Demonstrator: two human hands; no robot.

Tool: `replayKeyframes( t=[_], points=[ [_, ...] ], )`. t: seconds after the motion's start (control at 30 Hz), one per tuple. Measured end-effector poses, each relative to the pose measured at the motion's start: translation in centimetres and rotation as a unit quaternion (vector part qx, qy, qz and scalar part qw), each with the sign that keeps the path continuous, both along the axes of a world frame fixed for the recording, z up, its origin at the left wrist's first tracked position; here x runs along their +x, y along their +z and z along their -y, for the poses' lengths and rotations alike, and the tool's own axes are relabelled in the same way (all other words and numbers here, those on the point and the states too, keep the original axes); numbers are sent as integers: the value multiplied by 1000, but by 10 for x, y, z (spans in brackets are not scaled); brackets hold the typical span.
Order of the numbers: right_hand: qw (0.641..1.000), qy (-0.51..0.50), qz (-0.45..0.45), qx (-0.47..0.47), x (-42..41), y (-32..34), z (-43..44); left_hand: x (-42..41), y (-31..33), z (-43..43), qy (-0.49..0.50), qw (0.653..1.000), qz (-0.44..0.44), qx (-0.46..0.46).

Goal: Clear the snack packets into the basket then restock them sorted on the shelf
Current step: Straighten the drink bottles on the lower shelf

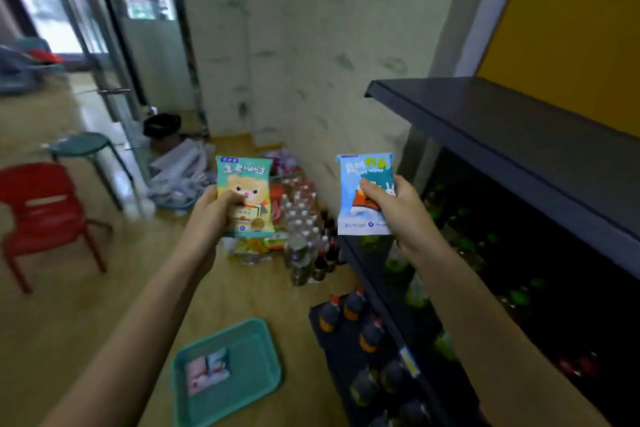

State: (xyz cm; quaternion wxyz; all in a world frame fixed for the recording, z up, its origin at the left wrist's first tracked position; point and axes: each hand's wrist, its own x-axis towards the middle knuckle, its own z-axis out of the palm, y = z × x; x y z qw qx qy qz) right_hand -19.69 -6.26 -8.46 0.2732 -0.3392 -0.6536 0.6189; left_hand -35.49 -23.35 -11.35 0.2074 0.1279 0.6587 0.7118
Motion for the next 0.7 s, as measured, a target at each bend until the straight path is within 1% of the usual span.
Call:
replayKeyframes(
  t=[0.13, 0.23, 0.3, 0.43, 0.7],
  points=[
    [996, 81, 27, -41, -83, -58, 48, -50, -50, 68, 88, 992, 44, -72],
    [988, 123, 56, -78, -139, -100, 81, -87, -89, 114, 115, 985, 83, -99],
    [982, 138, 86, -100, -173, -132, 99, -113, -116, 139, 111, 981, 111, -118],
    [968, 155, 165, -112, -229, -197, 125, -160, -174, 168, 89, 972, 153, -156],
    [942, 139, 265, -152, -286, -334, 133, -229, -313, 178, 21, 949, 244, -198]
  ],
)
